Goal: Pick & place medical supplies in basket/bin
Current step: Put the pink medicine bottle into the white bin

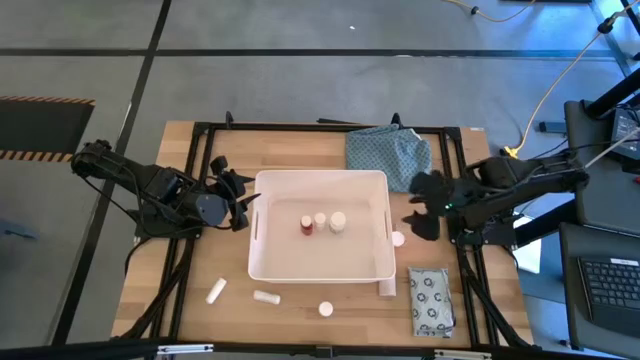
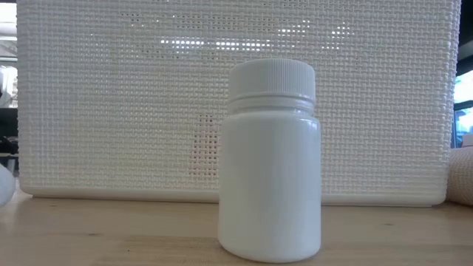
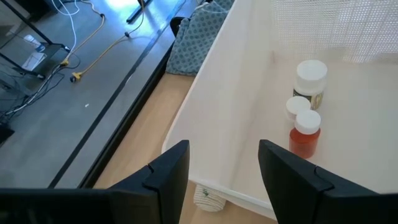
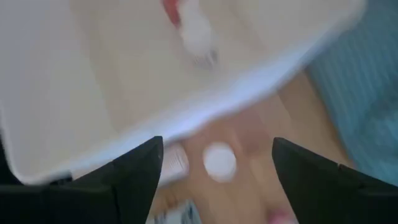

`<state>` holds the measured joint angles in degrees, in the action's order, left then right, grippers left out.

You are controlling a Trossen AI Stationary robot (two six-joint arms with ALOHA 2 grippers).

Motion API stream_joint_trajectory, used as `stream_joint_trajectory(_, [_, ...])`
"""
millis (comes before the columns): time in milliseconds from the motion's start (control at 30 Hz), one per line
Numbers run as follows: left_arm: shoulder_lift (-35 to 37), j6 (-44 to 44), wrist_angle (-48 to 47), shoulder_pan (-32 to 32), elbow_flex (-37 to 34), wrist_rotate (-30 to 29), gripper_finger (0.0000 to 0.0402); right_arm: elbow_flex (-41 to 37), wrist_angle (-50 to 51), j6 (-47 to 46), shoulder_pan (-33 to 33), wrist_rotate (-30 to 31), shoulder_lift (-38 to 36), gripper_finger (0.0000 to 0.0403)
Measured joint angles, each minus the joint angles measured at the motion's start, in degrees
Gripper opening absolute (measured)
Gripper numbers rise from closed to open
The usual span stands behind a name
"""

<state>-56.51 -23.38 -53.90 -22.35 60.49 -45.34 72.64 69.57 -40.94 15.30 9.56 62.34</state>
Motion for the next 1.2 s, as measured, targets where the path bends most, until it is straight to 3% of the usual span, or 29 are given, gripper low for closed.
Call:
stream_joint_trajectory(133, [0.0,0.0,0.2,0.0,0.0,0.0,0.0184,0.0,11.1,-10.4,2.4,0.5,-0.4,0.03])
stream_joint_trajectory(233, [0.0,0.0,0.2,0.0,0.0,0.0,0.0185,-0.9,20.0,-23.1,3.7,1.4,0.1,0.03])
stream_joint_trajectory(367, [0.0,0.0,0.1,0.0,0.0,0.0,0.0185,-6.4,18.9,-33.1,4.6,1.2,-0.3,0.03])
stream_joint_trajectory(600, [0.0,0.0,0.2,0.0,0.0,0.0,0.0185,-19.7,17.5,-40.6,4.6,-1.7,0.2,0.03])
stream_joint_trajectory(800, [0.0,0.0,0.2,0.0,0.0,0.0,0.0184,-28.1,7.8,-41.3,4.6,-3.2,0.2,0.03])
stream_joint_trajectory(1200, [0.0,0.0,0.1,0.0,0.0,0.0,0.0185,-30.6,2.0,-43.0,2.9,-4.1,0.3,0.03])
